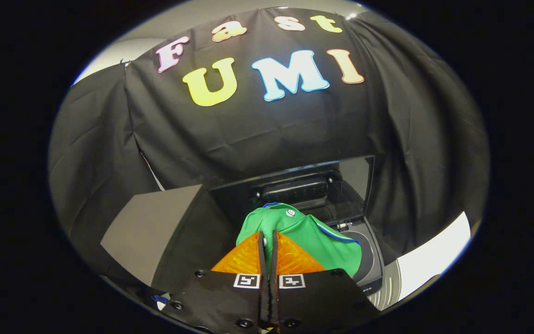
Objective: Put the clothes into the washing machine and then close the washing machine lid.
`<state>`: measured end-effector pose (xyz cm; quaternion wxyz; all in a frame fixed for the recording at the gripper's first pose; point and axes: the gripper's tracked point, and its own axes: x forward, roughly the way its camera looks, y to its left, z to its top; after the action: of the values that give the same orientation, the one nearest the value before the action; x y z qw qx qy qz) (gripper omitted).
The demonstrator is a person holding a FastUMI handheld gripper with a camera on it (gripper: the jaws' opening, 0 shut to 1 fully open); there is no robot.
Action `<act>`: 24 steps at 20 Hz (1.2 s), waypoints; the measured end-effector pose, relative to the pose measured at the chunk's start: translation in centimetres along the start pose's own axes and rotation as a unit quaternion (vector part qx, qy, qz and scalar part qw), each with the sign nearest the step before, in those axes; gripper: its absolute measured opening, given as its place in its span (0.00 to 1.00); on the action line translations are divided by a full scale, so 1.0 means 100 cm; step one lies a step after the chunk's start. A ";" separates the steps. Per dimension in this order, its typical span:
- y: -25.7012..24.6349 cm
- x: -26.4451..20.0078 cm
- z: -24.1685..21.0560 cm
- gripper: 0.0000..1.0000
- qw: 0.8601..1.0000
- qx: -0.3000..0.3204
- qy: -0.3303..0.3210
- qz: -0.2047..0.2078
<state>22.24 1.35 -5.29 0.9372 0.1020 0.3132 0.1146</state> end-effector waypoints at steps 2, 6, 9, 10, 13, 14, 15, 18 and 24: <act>-0.010 0.009 -0.013 0.01 1.000 0.003 0.010 -0.009; -0.024 0.027 -0.038 0.01 0.999 0.008 0.034 -0.022; -0.034 0.041 -0.055 0.01 0.998 0.006 0.053 -0.028; -0.038 0.045 -0.061 0.01 0.998 0.005 0.059 -0.031; -0.045 0.056 -0.076 0.02 0.996 0.000 0.076 -0.043; -0.047 0.059 -0.080 0.06 0.996 -0.001 0.081 -0.045; -0.048 0.060 -0.080 0.08 0.996 0.000 0.080 -0.045; -0.053 0.061 -0.077 0.39 0.997 -0.014 0.059 -0.057; -0.044 0.055 -0.063 0.98 0.997 -0.052 0.024 -0.054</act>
<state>23.31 -0.54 -14.49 0.9384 0.0331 0.3338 0.0829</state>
